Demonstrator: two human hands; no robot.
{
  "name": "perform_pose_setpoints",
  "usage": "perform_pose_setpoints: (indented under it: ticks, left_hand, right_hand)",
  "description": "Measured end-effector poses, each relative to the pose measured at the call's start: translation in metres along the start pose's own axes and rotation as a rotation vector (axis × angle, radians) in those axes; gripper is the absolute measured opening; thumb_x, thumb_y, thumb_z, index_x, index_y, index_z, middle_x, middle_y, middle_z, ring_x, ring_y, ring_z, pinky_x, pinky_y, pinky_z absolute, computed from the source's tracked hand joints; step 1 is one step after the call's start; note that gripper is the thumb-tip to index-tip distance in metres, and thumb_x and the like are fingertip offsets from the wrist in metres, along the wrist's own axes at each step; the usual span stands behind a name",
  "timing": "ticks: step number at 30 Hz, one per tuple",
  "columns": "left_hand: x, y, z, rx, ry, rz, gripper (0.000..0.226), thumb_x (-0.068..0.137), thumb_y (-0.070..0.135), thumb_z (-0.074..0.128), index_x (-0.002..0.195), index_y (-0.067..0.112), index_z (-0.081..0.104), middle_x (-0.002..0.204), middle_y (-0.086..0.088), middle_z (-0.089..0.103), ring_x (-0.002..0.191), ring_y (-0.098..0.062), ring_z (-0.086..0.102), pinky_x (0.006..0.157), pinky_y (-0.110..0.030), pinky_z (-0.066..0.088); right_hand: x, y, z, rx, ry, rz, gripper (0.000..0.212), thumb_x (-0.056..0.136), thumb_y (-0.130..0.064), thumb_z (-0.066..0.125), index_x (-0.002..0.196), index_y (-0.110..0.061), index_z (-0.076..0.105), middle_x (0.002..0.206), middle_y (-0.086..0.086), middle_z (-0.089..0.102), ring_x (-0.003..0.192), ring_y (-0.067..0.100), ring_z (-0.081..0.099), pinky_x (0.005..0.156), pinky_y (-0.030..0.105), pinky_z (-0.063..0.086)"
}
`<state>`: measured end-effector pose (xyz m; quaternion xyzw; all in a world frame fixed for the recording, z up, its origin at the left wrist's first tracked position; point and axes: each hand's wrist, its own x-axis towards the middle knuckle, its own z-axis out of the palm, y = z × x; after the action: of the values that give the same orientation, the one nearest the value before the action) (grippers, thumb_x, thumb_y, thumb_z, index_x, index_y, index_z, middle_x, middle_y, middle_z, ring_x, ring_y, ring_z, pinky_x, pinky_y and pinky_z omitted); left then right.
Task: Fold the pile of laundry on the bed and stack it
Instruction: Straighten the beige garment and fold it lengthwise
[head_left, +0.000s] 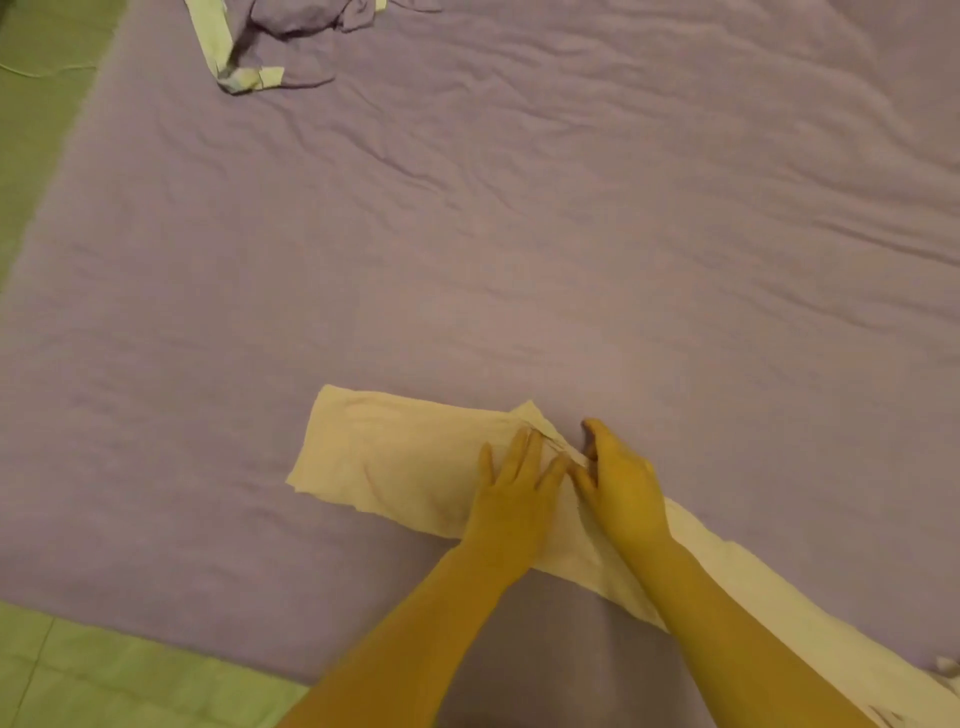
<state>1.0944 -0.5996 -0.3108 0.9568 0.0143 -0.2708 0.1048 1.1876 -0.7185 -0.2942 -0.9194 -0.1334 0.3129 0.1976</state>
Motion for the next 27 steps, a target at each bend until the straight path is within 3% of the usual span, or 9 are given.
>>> perform_pose_setpoints:
  ticks: [3, 6, 8, 11, 17, 21, 23, 25, 27]
  left_hand:
    - [0.001, 0.017, 0.013, -0.008, -0.062, -0.096, 0.072, 0.099, 0.050, 0.033, 0.144, 0.030, -0.020, 0.139, -0.013, -0.043, 0.126, -0.033, -0.044, 0.109, -0.066, -0.005]
    - [0.002, 0.040, 0.006, 0.009, -0.071, -0.204, 0.079, 0.096, 0.049, 0.038, 0.145, 0.027, -0.020, 0.139, -0.013, -0.044, 0.128, -0.036, -0.042, 0.107, -0.067, -0.008]
    - [0.005, 0.063, -0.007, 0.057, 0.015, -0.187, 0.079, 0.087, 0.044, 0.059, 0.152, 0.025, 0.018, 0.155, -0.019, -0.009, 0.144, -0.040, -0.004, 0.110, -0.067, 0.014]
    - [0.011, 0.106, -0.020, 0.147, 0.117, 0.029, 0.057, 0.062, 0.034, 0.085, 0.115, 0.027, 0.070, 0.131, -0.011, 0.059, 0.121, -0.033, 0.056, 0.090, -0.054, 0.051]
    - [0.032, 0.185, -0.028, 0.121, 0.177, 0.268, 0.012, 0.063, 0.024, 0.067, 0.070, 0.025, 0.077, 0.093, 0.001, 0.074, 0.098, -0.024, 0.069, 0.080, -0.049, 0.056]
    - [0.035, 0.223, -0.016, 0.082, 0.119, 0.285, 0.021, 0.072, 0.021, 0.070, 0.092, 0.022, 0.077, 0.098, -0.003, 0.072, 0.110, -0.029, 0.064, 0.091, -0.054, 0.050]
    - [0.037, 0.238, -0.009, 0.010, -0.078, 0.256, 0.034, 0.095, 0.019, 0.048, 0.127, 0.020, 0.060, 0.131, -0.006, 0.056, 0.138, -0.028, 0.035, 0.114, -0.054, 0.021]
    - [0.037, 0.247, -0.002, -0.009, -0.150, 0.240, 0.041, 0.102, 0.025, 0.033, 0.143, 0.026, 0.041, 0.148, 0.002, 0.037, 0.145, -0.018, 0.013, 0.118, -0.042, 0.003]
    - [0.035, 0.254, 0.001, -0.050, -0.111, 0.269, 0.043, 0.102, 0.034, 0.034, 0.144, 0.029, 0.037, 0.150, 0.006, 0.034, 0.145, -0.015, 0.013, 0.117, -0.035, 0.006]
  right_hand:
    - [-0.018, 0.040, -0.008, -0.093, -0.041, -0.021, 0.048, 0.095, -0.031, 0.054, 0.139, -0.017, 0.044, 0.126, 0.004, 0.059, 0.113, 0.025, 0.056, 0.096, 0.035, 0.042]
    - [-0.042, 0.083, -0.014, -0.178, -0.034, 0.015, 0.044, 0.097, -0.035, 0.049, 0.138, -0.022, 0.045, 0.130, 0.001, 0.058, 0.117, 0.022, 0.054, 0.099, 0.031, 0.037]
    - [-0.058, 0.112, -0.021, -0.189, -0.006, 0.050, 0.042, 0.097, -0.037, 0.048, 0.137, -0.025, 0.046, 0.128, -0.001, 0.059, 0.116, 0.021, 0.055, 0.098, 0.031, 0.037]
    - [-0.081, 0.156, -0.037, -0.195, 0.009, 0.081, 0.036, 0.097, -0.037, 0.049, 0.130, -0.024, 0.053, 0.121, -0.001, 0.064, 0.110, 0.022, 0.058, 0.093, 0.033, 0.039]
    - [-0.123, 0.223, -0.071, -0.227, 0.126, 0.063, 0.013, 0.074, -0.019, 0.081, 0.081, -0.014, 0.071, 0.076, 0.005, 0.070, 0.071, 0.033, 0.066, 0.065, 0.041, 0.048]
    - [-0.154, 0.263, -0.081, -0.290, 0.134, 0.055, 0.021, 0.068, -0.032, 0.084, 0.079, -0.018, 0.072, 0.075, 0.002, 0.069, 0.067, 0.030, 0.064, 0.062, 0.042, 0.051]
    - [-0.165, 0.279, -0.083, -0.310, 0.085, 0.061, 0.019, 0.069, -0.031, 0.083, 0.080, -0.020, 0.073, 0.076, 0.000, 0.069, 0.070, 0.028, 0.063, 0.066, 0.043, 0.051]
    - [-0.172, 0.286, -0.087, -0.359, 0.068, 0.003, 0.036, 0.046, -0.026, 0.094, 0.075, -0.020, 0.072, 0.072, -0.001, 0.068, 0.065, 0.026, 0.063, 0.062, 0.042, 0.054]
    - [-0.174, 0.284, -0.090, -0.350, 0.134, -0.043, 0.051, 0.029, -0.024, 0.097, 0.074, -0.018, 0.072, 0.072, 0.000, 0.068, 0.063, 0.026, 0.065, 0.060, 0.040, 0.056]
